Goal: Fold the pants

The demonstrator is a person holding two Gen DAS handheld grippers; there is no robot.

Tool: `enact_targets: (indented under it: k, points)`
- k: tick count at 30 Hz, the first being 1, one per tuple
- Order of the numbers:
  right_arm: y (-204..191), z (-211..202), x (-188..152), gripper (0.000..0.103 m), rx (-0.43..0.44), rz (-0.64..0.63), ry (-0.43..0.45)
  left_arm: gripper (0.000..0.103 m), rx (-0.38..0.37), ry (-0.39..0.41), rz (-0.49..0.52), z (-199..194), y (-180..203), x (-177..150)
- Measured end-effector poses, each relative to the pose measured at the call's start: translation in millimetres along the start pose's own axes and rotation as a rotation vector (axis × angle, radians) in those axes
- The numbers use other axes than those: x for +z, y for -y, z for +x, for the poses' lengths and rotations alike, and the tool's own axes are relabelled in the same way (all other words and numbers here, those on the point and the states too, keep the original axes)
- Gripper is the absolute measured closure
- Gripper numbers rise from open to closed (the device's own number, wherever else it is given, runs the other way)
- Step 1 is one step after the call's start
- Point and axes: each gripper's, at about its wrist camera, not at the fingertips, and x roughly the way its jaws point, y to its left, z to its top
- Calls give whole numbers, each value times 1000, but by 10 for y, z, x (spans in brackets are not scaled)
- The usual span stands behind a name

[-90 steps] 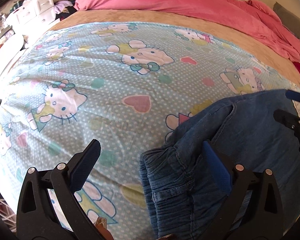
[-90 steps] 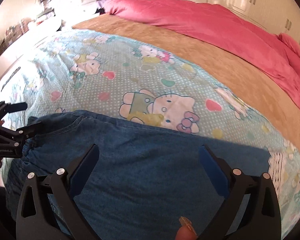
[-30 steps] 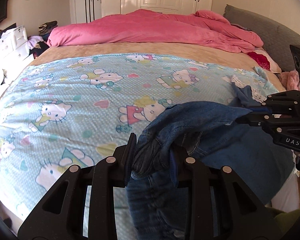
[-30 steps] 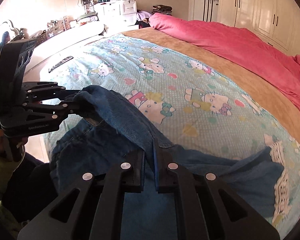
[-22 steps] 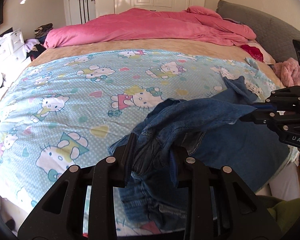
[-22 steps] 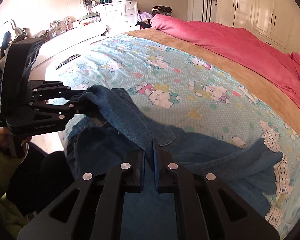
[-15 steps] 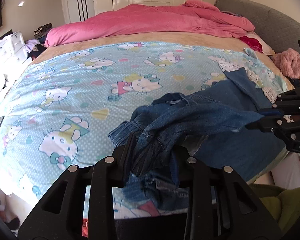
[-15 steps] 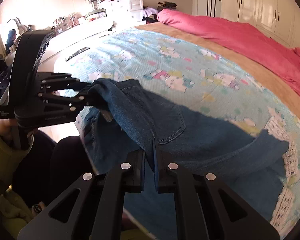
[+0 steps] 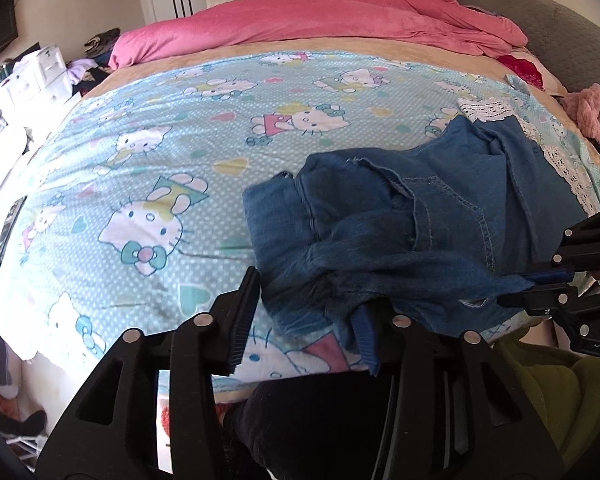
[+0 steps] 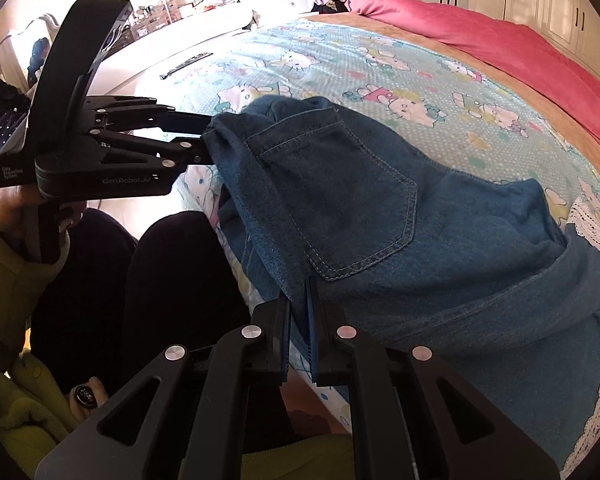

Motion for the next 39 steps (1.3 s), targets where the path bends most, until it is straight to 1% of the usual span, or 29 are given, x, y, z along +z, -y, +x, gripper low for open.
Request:
enact_targets:
  k: [2,4,6,8,10,11,12,13,14,16,18,20,22,23,24,25,26,27,29,31,32,34,36,38,39]
  points:
    - [4,10,-14,96,4,3,-4,58,-2,-8,-12,-5,-34,-48]
    - [2,27,-25,96,8,2,-6,55,10,-13,-19,-33,-63,-93]
    - [-7,30,-37,96,17,2,-6,55,8,-10,-25,-85,-86,-142]
    - [-17,38,-45,96,23,-3,-5,54,26,-16,-29,-135,-120,-213]
    - [-18,58,-51,95,26,-2,-10,54,42,-17,-36,-180,-147,-274]
    - [-22,63,-54,95,27,-2,-12,55,65,-15,-47,-217,-179,-308]
    - [-26,67,-58,95,27,-4,-13,56,73,-13,-56,-249,-209,-324]
    - [-29,73,-63,95,28,-3,-15,63,72,-9,-71,-289,-243,-334]
    - [-29,78,-66,94,31,-1,-16,70,65,-3,-88,-327,-268,-325]
    - [-20,94,-67,94,34,-3,-22,75,14,27,-128,-414,-288,-252]
    - [-15,129,-69,93,33,1,-29,77,-37,60,-133,-462,-210,-126]
    - [-5,154,-74,91,41,11,-35,78,-88,75,-108,-436,-37,37]
    - [-2,131,-80,86,56,18,-36,78,-108,71,-72,-337,146,153]
    - [-4,92,-86,82,73,19,-35,79,-91,49,-48,-244,234,194]
    - [-8,54,-93,79,85,18,-36,79,-33,12,-4,-107,329,208]
    - [-1,-23,-104,79,106,19,-37,80,18,-15,41,11,402,188]
    - [10,-126,-114,79,116,21,-23,80,48,-40,70,119,446,152]
    - [45,-274,-123,78,108,22,12,80,56,-62,79,212,463,96]
    - [132,-447,-122,73,72,37,64,80,55,-52,80,250,465,20]
    - [265,-515,-84,72,27,73,102,80,51,-48,77,239,457,16]
    - [322,-498,-55,71,12,88,105,80,44,-50,69,239,432,15]
    - [435,-391,18,71,-18,121,99,80,36,-48,64,231,412,5]
    - [501,-239,58,71,-19,145,79,80,36,-45,63,224,405,1]
    - [572,-57,54,71,-20,168,32,80,40,-45,68,216,410,1]
    - [590,59,30,71,-27,183,-11,80,40,-45,69,218,413,4]
